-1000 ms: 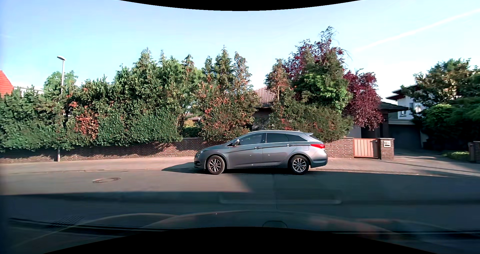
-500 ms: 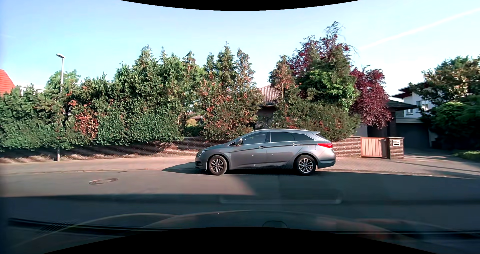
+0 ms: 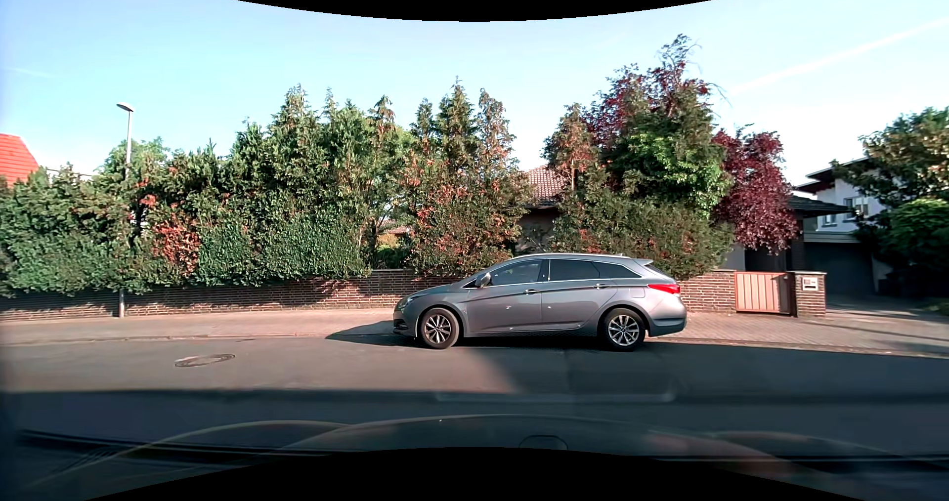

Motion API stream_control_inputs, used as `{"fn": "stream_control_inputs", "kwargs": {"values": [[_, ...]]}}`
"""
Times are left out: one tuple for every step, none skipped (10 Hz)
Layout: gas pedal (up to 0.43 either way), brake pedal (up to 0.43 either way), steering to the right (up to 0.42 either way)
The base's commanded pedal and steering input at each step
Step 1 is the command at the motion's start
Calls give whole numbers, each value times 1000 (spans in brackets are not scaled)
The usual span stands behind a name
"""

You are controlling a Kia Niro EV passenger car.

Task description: Follow the waypoints while adhering to traffic rules and regulations

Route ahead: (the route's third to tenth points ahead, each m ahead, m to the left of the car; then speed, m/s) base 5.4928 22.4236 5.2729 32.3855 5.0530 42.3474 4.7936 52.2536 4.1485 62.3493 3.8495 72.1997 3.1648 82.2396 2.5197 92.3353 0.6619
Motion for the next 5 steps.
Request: {"fn": "stream_control_inputs", "kwargs": {"values": [[0, 152, -297], [0, 152, -302], [0, 152, -307], [0, 152, -304], [0, 159, -293]]}}
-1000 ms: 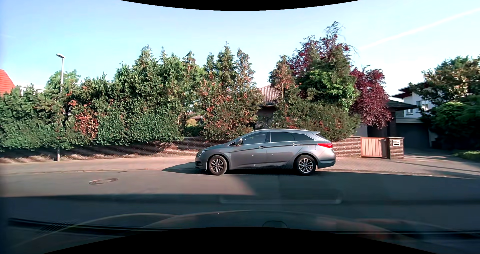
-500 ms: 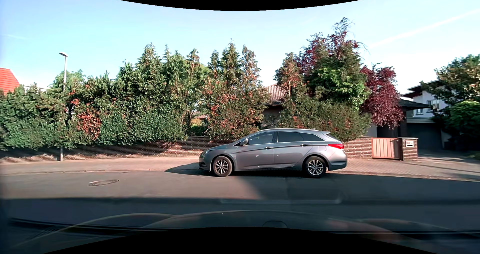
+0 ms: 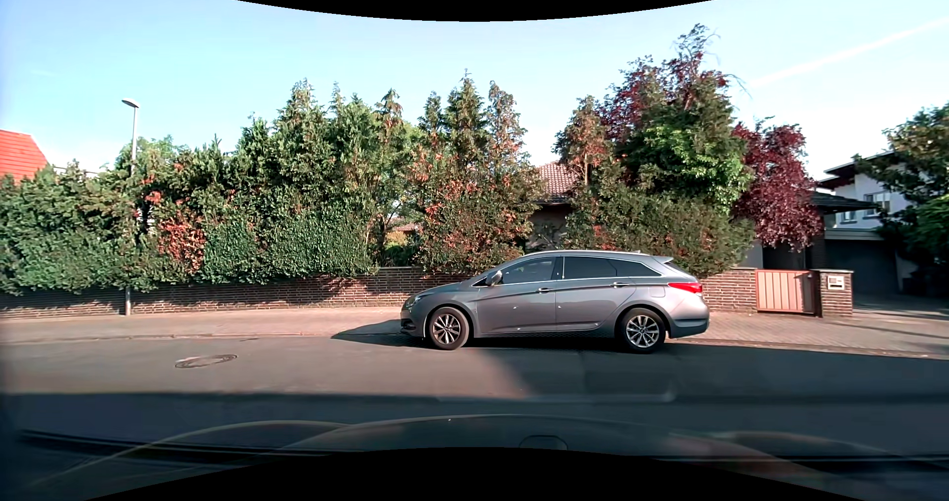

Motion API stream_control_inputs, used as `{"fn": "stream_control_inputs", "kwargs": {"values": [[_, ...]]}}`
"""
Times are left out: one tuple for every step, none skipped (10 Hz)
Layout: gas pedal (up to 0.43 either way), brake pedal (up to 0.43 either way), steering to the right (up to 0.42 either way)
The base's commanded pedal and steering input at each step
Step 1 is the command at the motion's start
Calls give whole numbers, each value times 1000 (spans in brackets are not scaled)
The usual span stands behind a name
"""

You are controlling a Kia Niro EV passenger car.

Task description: Follow the waypoints while adhering to traffic rules and regulations

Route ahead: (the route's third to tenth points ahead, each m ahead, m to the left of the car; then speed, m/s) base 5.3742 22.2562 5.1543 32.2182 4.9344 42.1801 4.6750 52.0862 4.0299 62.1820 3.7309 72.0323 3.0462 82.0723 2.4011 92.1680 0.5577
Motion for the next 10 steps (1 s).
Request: {"fn": "stream_control_inputs", "kwargs": {"values": [[0, 165, -286], [0, 171, -283], [0, 171, -281], [0, 171, -275], [0, 171, -270], [0, 171, -264], [0, 171, -261], [0, 171, -260], [0, 171, -257], [0, 165, -256]]}}
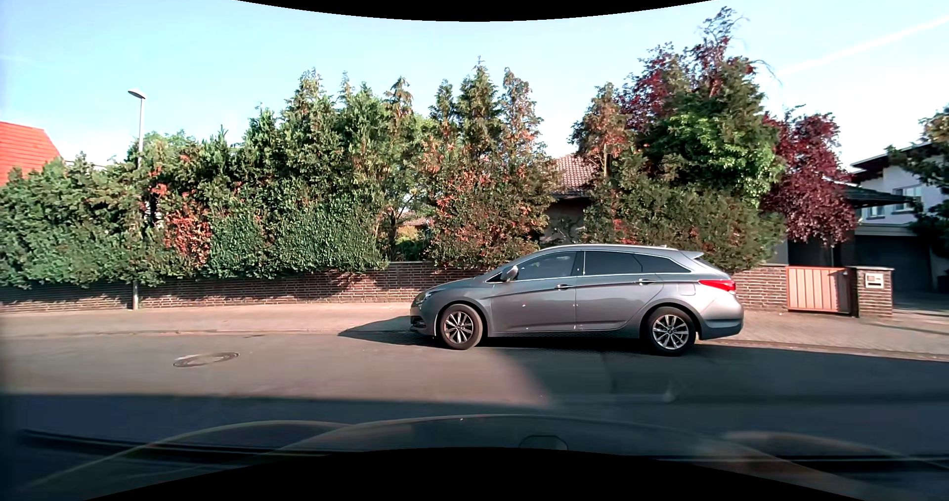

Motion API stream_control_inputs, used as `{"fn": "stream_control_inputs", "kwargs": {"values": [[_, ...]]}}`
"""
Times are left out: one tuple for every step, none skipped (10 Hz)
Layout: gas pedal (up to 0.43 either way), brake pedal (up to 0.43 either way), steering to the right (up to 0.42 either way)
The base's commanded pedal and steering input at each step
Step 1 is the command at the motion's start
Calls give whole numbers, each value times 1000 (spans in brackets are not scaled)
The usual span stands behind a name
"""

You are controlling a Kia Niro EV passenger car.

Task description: Follow the waypoints while adhering to traffic rules and regulations

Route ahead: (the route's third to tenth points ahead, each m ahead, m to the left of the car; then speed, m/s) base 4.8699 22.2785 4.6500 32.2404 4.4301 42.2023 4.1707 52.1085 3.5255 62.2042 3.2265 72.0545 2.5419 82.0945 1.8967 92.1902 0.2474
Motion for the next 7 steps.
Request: {"fn": "stream_control_inputs", "kwargs": {"values": [[0, 159, -256], [0, 152, -256], [0, 134, -256], [0, 116, -256], [0, 104, -257], [0, 73, -261], [0, 37, -269]]}}
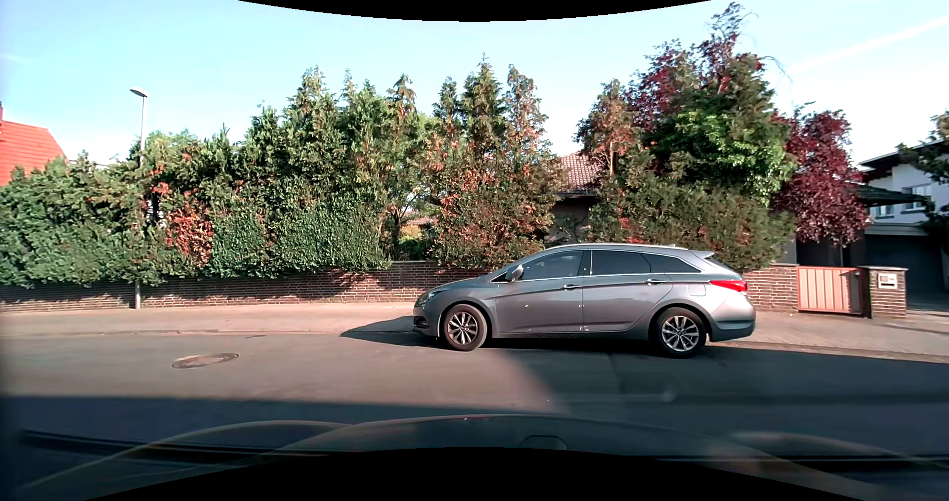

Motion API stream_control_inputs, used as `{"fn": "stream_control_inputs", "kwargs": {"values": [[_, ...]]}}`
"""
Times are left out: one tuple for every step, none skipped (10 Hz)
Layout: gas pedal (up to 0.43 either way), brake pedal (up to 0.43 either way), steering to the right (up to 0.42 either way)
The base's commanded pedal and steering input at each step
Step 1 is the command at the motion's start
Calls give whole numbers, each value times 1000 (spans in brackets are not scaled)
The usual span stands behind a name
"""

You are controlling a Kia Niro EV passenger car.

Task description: Follow the waypoints while adhering to traffic rules and regulations

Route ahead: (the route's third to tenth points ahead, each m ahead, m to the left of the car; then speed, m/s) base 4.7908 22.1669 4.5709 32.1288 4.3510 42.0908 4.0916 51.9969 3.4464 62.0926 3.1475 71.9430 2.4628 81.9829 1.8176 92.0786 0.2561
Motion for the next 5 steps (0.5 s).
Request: {"fn": "stream_control_inputs", "kwargs": {"values": [[0, 6, -284], [0, 0, -305], [0, 0, -335], [0, 0, -363], [0, 0, -395]]}}
